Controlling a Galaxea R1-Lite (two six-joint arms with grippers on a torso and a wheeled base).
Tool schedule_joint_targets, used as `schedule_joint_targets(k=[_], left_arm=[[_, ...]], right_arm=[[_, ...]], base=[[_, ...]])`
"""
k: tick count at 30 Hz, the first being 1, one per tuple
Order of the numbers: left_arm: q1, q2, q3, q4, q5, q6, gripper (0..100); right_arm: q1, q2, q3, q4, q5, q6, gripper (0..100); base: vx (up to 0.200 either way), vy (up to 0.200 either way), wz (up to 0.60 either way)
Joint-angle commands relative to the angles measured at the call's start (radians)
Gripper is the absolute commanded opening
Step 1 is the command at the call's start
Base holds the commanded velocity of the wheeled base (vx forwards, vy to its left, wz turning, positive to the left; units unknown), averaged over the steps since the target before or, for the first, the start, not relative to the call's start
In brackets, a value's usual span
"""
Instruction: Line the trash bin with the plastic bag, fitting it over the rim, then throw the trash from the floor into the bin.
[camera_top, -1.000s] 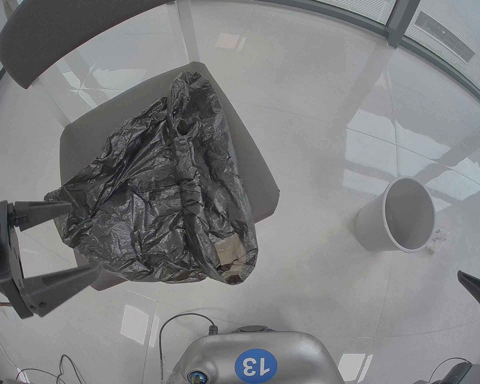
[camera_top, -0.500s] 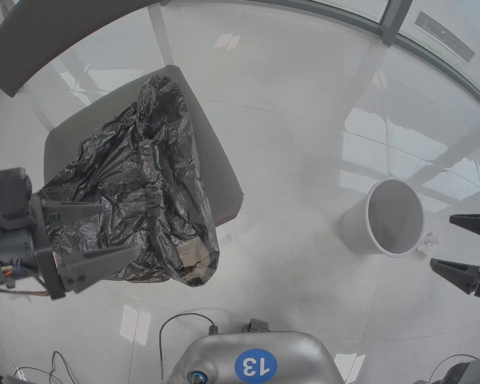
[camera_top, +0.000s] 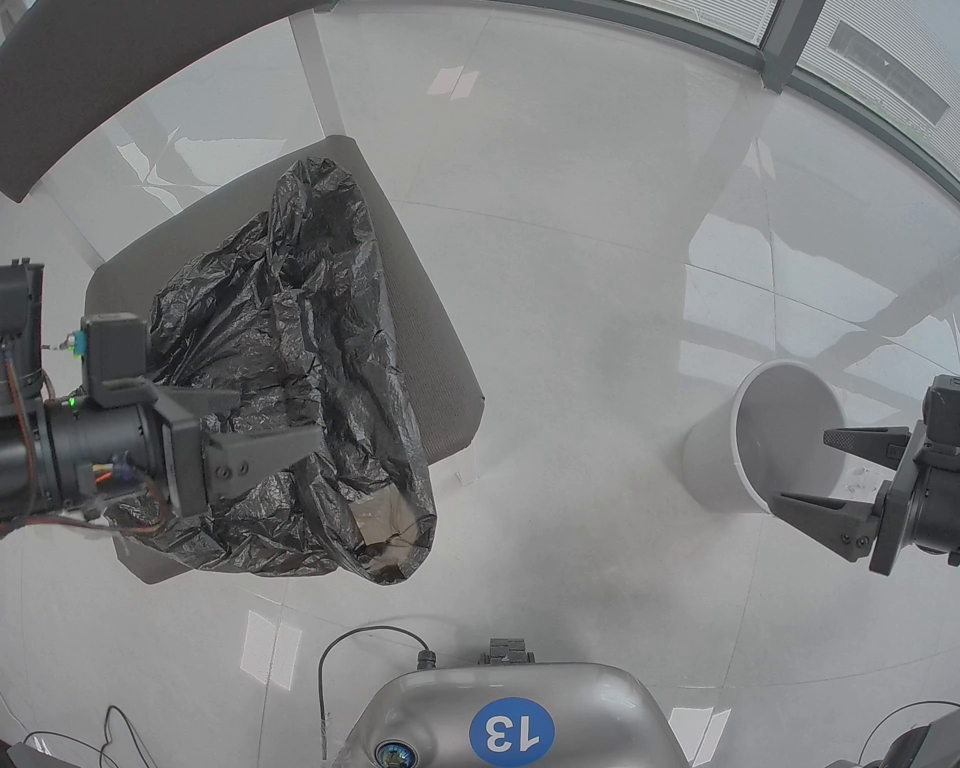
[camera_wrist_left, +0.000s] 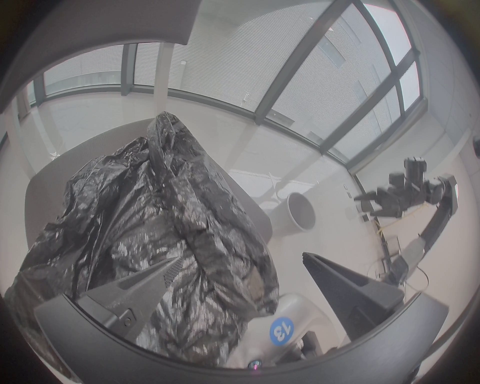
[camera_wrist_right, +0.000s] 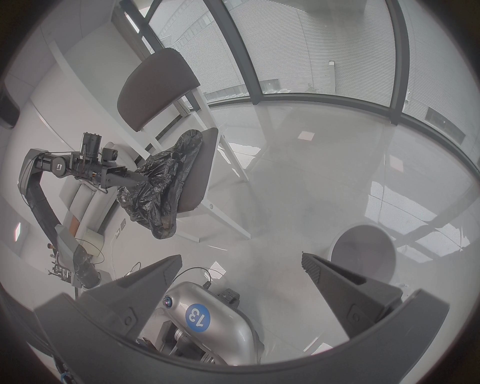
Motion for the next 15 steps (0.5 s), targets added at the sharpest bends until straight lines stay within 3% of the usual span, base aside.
schedule_joint_targets(k=[1, 15], left_arm=[[0.003, 0.115, -0.005, -0.089, -0.01, -0.054, 100], [0.014, 0.166, 0.001, -0.124, -0.021, -0.06, 100]], right_arm=[[-0.013, 0.058, 0.018, -0.026, 0.019, 0.006, 100], [-0.018, 0.058, 0.006, -0.027, 0.015, 0.003, 100]], base=[[0.0, 0.0, 0.0], [0.0, 0.0, 0.0]])
